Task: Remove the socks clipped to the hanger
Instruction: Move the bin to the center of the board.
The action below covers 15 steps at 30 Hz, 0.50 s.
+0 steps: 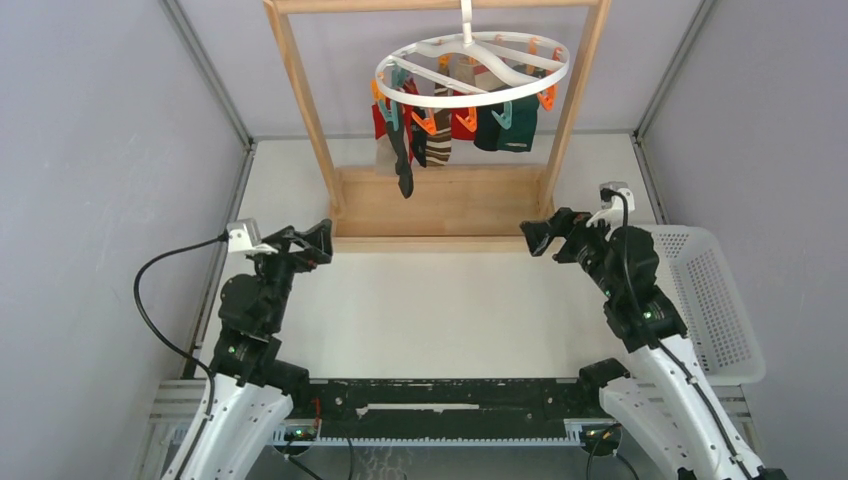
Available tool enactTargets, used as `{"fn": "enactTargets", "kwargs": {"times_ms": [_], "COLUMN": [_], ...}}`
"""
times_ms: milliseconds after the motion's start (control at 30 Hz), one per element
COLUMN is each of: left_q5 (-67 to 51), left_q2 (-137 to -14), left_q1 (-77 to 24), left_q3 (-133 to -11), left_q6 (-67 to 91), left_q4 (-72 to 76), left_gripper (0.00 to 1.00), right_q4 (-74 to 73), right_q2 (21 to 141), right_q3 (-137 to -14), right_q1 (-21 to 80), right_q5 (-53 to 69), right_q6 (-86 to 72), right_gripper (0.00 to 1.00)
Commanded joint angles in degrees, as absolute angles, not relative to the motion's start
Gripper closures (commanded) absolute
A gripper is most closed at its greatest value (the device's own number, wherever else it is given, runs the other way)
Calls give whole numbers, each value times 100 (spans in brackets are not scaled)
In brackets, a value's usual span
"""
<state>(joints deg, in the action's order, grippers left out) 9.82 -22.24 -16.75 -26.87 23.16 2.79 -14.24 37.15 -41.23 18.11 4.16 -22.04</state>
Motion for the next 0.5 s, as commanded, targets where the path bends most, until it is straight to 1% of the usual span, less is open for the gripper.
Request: {"fn": "enactTargets", "kwargs": {"times_ms": [0,67,133,167,200,267,400,467], "left_q5": [648,516,480,483,525,672,619,730], "left_q2": [-2548,-2751,-2958,-3067,-3155,-3332,-3717,-3818], "left_q1": [-1697,-1697,-1698,-1698,-1698,-1696,-1690,-1684], "left_q3": [-3426,-3575,-3736,-3808,-3881,-3988,-4150,-4070], "left_q6": [3192,3354,3409,3379,3349,3362,3339,3568], "left_q4": [-808,-1004,-1230,-1323,-1408,-1571,-1849,-1917], "left_gripper": [0,0,0,0,0,0,0,0], "right_q4": [-2862,-2942,-2950,-2981,-3085,-3325,-3859,-4011], "right_q2": [3990,4111,4256,4352,4429,4494,4432,4433], "right_q3": [-4321,-4208,-4134,-4142,-4189,-4354,-4681,-4711], "right_q1": [958,187,-359,-504,-554,-547,-413,-412], "right_q5": [1495,2419,3216,3530,3534,3060,1330,814], "right_q6": [-2679,-2573,-2415,-2316,-2278,-2221,-2134,-2201], "right_gripper": [0,0,0,0,0,1,0,0]}}
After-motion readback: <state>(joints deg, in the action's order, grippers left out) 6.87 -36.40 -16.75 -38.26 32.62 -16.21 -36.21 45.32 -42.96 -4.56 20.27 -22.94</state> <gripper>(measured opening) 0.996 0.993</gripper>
